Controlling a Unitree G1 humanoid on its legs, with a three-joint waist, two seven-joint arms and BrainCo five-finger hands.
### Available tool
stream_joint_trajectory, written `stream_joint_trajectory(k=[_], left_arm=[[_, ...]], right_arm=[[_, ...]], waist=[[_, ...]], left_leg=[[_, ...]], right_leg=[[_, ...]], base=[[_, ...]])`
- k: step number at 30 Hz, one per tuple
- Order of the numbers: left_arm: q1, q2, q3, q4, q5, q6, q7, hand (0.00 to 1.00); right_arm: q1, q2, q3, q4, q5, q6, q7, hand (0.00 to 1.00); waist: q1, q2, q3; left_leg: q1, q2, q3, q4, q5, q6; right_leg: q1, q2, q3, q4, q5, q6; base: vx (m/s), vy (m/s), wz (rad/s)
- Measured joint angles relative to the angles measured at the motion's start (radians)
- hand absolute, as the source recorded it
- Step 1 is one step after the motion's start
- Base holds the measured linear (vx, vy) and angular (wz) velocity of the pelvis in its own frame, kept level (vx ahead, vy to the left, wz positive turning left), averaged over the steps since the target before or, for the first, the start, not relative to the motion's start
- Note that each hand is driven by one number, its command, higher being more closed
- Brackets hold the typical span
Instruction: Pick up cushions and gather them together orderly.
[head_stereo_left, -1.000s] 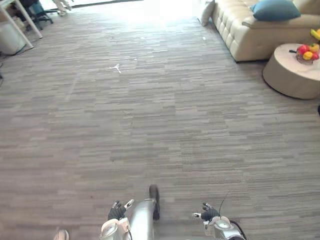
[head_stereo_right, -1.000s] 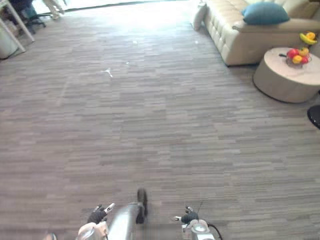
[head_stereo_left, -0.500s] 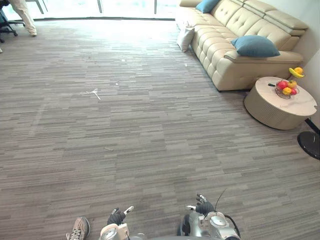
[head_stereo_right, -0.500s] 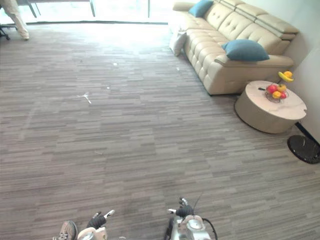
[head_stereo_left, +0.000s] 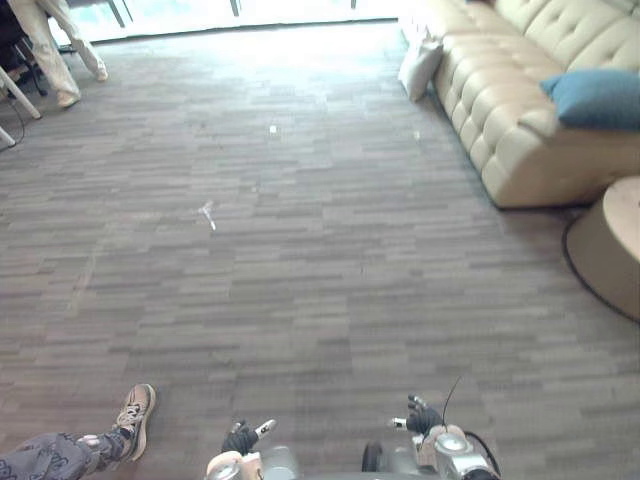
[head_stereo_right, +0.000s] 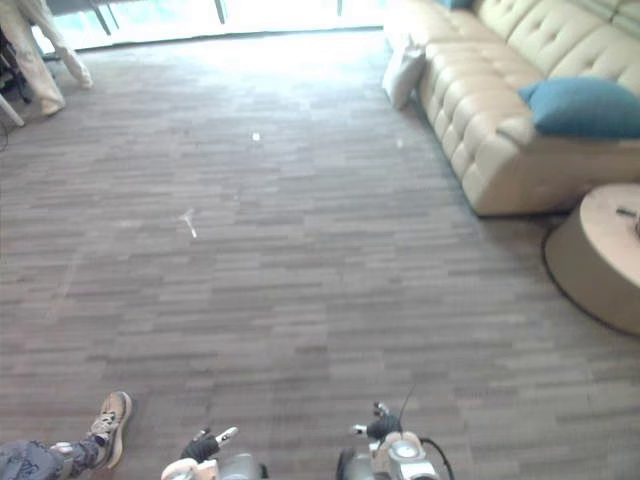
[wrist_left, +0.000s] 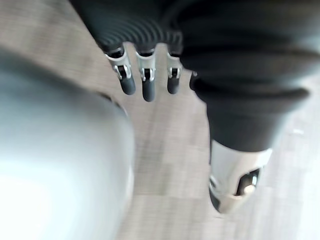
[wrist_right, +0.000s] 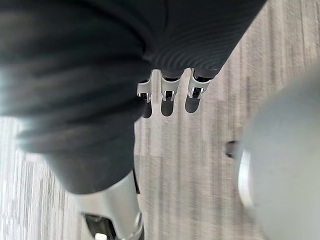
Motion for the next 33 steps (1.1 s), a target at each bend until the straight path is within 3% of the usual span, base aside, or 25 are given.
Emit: stream_joint_trajectory(k=[2, 3, 4, 5, 6, 7, 8, 9, 12, 13, 14, 16, 18, 19, 20, 21, 23, 24, 25, 26, 27, 28, 29, 31, 33], left_arm=[[0.003, -0.024, 0.028, -0.027, -0.020, 0.003, 0.000, 0.00], [0.006, -0.026, 0.029, -0.028, -0.026, 0.003, 0.000, 0.00], [0.004, -0.019, 0.028, -0.031, -0.027, 0.005, 0.001, 0.00], [-0.003, -0.015, 0.024, -0.030, -0.026, 0.007, 0.002, 0.00], [-0.013, -0.010, 0.019, -0.032, -0.023, 0.005, 0.000, 0.00], [-0.019, -0.008, 0.016, -0.032, -0.024, 0.006, 0.001, 0.00], [-0.028, 0.001, -0.006, -0.018, -0.023, 0.009, 0.003, 0.00], [-0.028, 0.008, -0.026, -0.006, -0.015, 0.011, 0.004, 0.00], [-0.022, -0.012, -0.026, 0.011, -0.004, 0.012, 0.005, 0.00], [-0.019, -0.022, -0.025, 0.023, -0.004, 0.010, 0.005, 0.00], [-0.024, -0.024, -0.027, 0.049, -0.003, 0.008, 0.006, 0.00], [-0.028, -0.015, -0.027, 0.080, 0.006, 0.009, 0.006, 0.00], [-0.021, 0.006, -0.038, 0.090, 0.007, 0.012, 0.007, 0.00], [-0.018, 0.012, -0.038, 0.090, 0.007, 0.012, 0.007, 0.00], [-0.001, 0.024, -0.024, 0.089, 0.011, 0.011, 0.005, 0.00], [0.009, 0.025, -0.007, 0.090, 0.013, 0.011, 0.005, 0.00], [0.015, 0.018, -0.007, 0.104, 0.016, 0.010, 0.005, 0.00], [0.010, -0.005, -0.004, 0.140, 0.026, 0.012, 0.005, 0.00], [0.014, -0.012, 0.001, 0.148, 0.032, 0.012, 0.005, 0.00], [0.007, -0.023, 0.014, 0.146, 0.033, 0.014, 0.003, 0.00], [0.004, -0.022, 0.014, 0.144, 0.032, 0.014, 0.003, 0.00], [-0.008, -0.012, 0.016, 0.132, 0.033, 0.012, 0.002, 0.00], [-0.008, -0.001, 0.015, 0.108, 0.032, 0.009, 0.001, 0.00], [-0.007, 0.019, 0.012, 0.073, 0.031, 0.004, 0.000, 0.00], [-0.007, 0.016, 0.013, 0.043, 0.020, 0.004, -0.001, 0.00]], right_arm=[[0.012, 0.009, 0.005, -0.016, 0.002, 0.003, -0.002, 0.00], [0.017, 0.007, 0.008, -0.017, 0.003, 0.003, -0.002, 0.00], [0.024, 0.037, 0.009, -0.017, 0.020, 0.010, -0.003, 0.00], [0.023, 0.049, 0.003, -0.018, 0.020, 0.010, -0.003, 0.00], [0.030, 0.060, 0.004, -0.022, 0.020, 0.008, -0.002, 0.00], [0.033, 0.063, 0.003, -0.023, 0.020, 0.008, -0.001, 0.00], [0.043, 0.072, -0.005, -0.022, 0.020, 0.008, -0.001, 0.00], [0.052, 0.076, -0.014, -0.027, 0.019, 0.001, 0.003, 0.00], [0.060, 0.066, -0.050, -0.063, 0.019, -0.025, 0.006, 0.00], [0.061, 0.056, -0.066, -0.075, 0.019, -0.032, 0.006, 0.00], [0.059, 0.043, -0.080, -0.092, 0.019, -0.037, 0.005, 0.00], [0.052, 0.014, -0.090, -0.091, 0.017, -0.042, 0.005, 0.00], [0.057, 0.006, -0.118, -0.091, 0.022, -0.030, 0.005, 0.00], [0.054, 0.005, -0.118, -0.090, 0.021, -0.028, 0.006, 0.00], [0.052, 0.008, -0.115, -0.090, 0.020, -0.020, 0.007, 0.00], [0.054, 0.004, -0.113, -0.083, 0.019, -0.012, 0.008, 0.00], [0.057, -0.002, -0.117, -0.084, 0.019, -0.010, 0.010, 0.00], [0.041, -0.029, -0.109, -0.082, 0.014, -0.005, 0.015, 0.00], [0.036, -0.034, -0.104, -0.083, 0.014, -0.003, 0.015, 0.00], [0.030, -0.035, -0.087, -0.080, 0.014, -0.001, 0.012, 0.00], [0.029, -0.034, -0.079, -0.071, 0.015, -0.001, 0.010, 0.00], [0.017, -0.026, -0.073, -0.023, 0.017, 0.005, 0.007, 0.00], [0.014, -0.012, -0.079, 0.005, 0.019, 0.011, 0.003, 0.00], [0.019, 0.009, -0.078, 0.008, 0.019, 0.009, -0.005, 0.00], [0.013, 0.012, -0.079, 0.008, 0.019, 0.009, -0.006, 0.00]], waist=[[0.027, 0.025, 0.002], [0.032, 0.032, -0.002], [0.037, 0.001, -0.028], [0.035, -0.024, -0.032], [0.035, -0.050, -0.040], [0.035, -0.054, -0.041], [0.029, -0.069, -0.042], [0.015, -0.081, -0.040], [-0.018, -0.055, -0.031], [-0.021, -0.049, -0.030], [-0.031, -0.022, -0.030], [-0.062, -0.036, -0.024], [-0.086, -0.064, -0.014], [-0.092, -0.075, -0.010], [-0.097, -0.103, -0.014], [-0.103, -0.104, -0.030], [-0.104, -0.074, -0.054], [-0.097, 0.012, -0.074], [-0.095, 0.031, -0.067], [-0.086, 0.050, -0.054], [-0.082, 0.055, -0.051], [-0.062, 0.046, -0.038], [-0.055, 0.009, -0.021], [-0.052, -0.030, -0.027], [-0.040, -0.027, -0.027]], left_leg=[[-0.038, -0.013, -0.025, -0.464, 0.132, -0.030], [-0.048, -0.001, -0.025, -0.484, 0.178, -0.025], [-0.045, -0.011, 0.016, -0.409, 0.282, 0.025], [-0.036, -0.009, 0.056, -0.396, 0.259, 0.044], [-0.023, -0.018, 0.097, -0.351, 0.203, 0.082], [-0.012, -0.031, 0.094, -0.335, 0.177, 0.088], [0.038, -0.070, 0.091, -0.328, 0.124, 0.094], [0.118, -0.123, 0.076, -0.344, 0.069, 0.083], [0.333, -0.189, 0.028, -0.468, 0.020, 0.084], [0.406, -0.191, 0.010, -0.520, 0.012, 0.083], [0.492, -0.190, -0.019, -0.575, 0.005, 0.077], [0.600, -0.188, -0.058, -0.637, -0.016, 0.078], [0.716, -0.193, -0.102, -0.728, -0.041, 0.055], [0.745, -0.195, -0.110, -0.744, -0.050, 0.047], [0.807, -0.206, -0.144, -0.741, -0.067, 0.031], [0.819, -0.197, -0.181, -0.654, -0.086, 0.026], [0.766, -0.160, -0.206, -0.481, -0.085, 0.022], [0.617, -0.085, -0.223, -0.122, 0.047, -0.045], [0.563, -0.065, -0.213, -0.006, 0.159, -0.070], [0.451, 0.009, -0.163, 0.212, 0.282, -0.070], [0.419, 0.037, -0.132, 0.278, 0.258, -0.038], [0.335, 0.102, -0.054, 0.439, 0.165, 0.033], [0.276, 0.095, -0.041, 0.452, 0.102, 0.030], [0.134, 0.052, -0.022, 0.335, 0.022, 0.008], [0.028, 0.020, 0.007, 0.080, 0.004, -0.005]], right_leg=[[0.102, 0.002, 0.066, -0.044, -0.022, 0.034], [0.121, 0.009, 0.086, -0.046, -0.033, 0.046], [0.148, -0.034, 0.124, -0.011, -0.039, 0.044], [0.128, -0.061, 0.125, 0.034, -0.036, 0.044], [0.051, -0.096, 0.134, 0.208, -0.004, 0.085], [0.014, -0.111, 0.138, 0.306, 0.031, 0.106], [-0.095, -0.136, 0.164, 0.557, 0.157, 0.169], [-0.192, -0.153, 0.169, 0.825, 0.217, 0.198], [-0.310, -0.179, 0.041, 1.007, 0.117, 0.115], [-0.362, -0.171, -0.021, 0.988, 0.056, 0.106], [-0.428, -0.159, -0.103, 0.903, -0.020, 0.101], [-0.527, -0.140, -0.174, 0.621, -0.045, 0.112], [-0.579, -0.115, -0.175, 0.204, 0.103, 0.156], [-0.592, -0.113, -0.166, 0.134, 0.134, 0.168], [-0.624, -0.110, -0.110, 0.094, 0.140, 0.144], [-0.647, -0.084, -0.036, 0.182, 0.246, 0.056], [-0.651, -0.068, -0.032, 0.258, 0.286, 0.017], [-0.626, -0.007, -0.062, 0.339, 0.164, 0.007], [-0.603, 0.007, -0.062, 0.346, 0.124, 0.002], [-0.544, 0.038, -0.058, 0.336, 0.069, -0.021], [-0.521, 0.047, -0.057, 0.331, 0.054, -0.027], [-0.404, 0.062, -0.043, 0.293, 0.015, -0.027], [-0.288, 0.052, -0.035, 0.227, -0.005, -0.029], [-0.135, 0.028, -0.014, 0.098, -0.006, -0.029], [-0.050, 0.015, 0.003, 0.016, -0.006, -0.028]], base=[[0.76, 0.191, -1.01], [0.96, 0.364, -1.08], [0.80, 0.349, -0.64], [0.95, 0.419, -0.52], [0.63, 0.292, -0.12], [0.90, 0.450, 0.05], [0.84, 0.439, 0.42], [0.82, 0.412, 0.55], [0.61, 0.207, 0.54], [0.67, 0.152, 0.42], [0.82, 0.135, 0.71], [0.76, 0.028, 0.82], [0.67, -0.079, 0.74], [0.81, -0.157, 0.69], [1.05, -0.242, 0.55], [1.08, -0.271, 0.51], [0.93, -0.249, 0.20], [0.92, -0.210, -0.04], [1.09, -0.193, -0.14], [0.72, -0.089, -0.10], [0.86, -0.109, -0.21], [0.85, -0.109, -0.13], [0.82, -0.105, -0.06], [0.75, -0.055, 0.01], [0.73, 0.014, -0.33]])
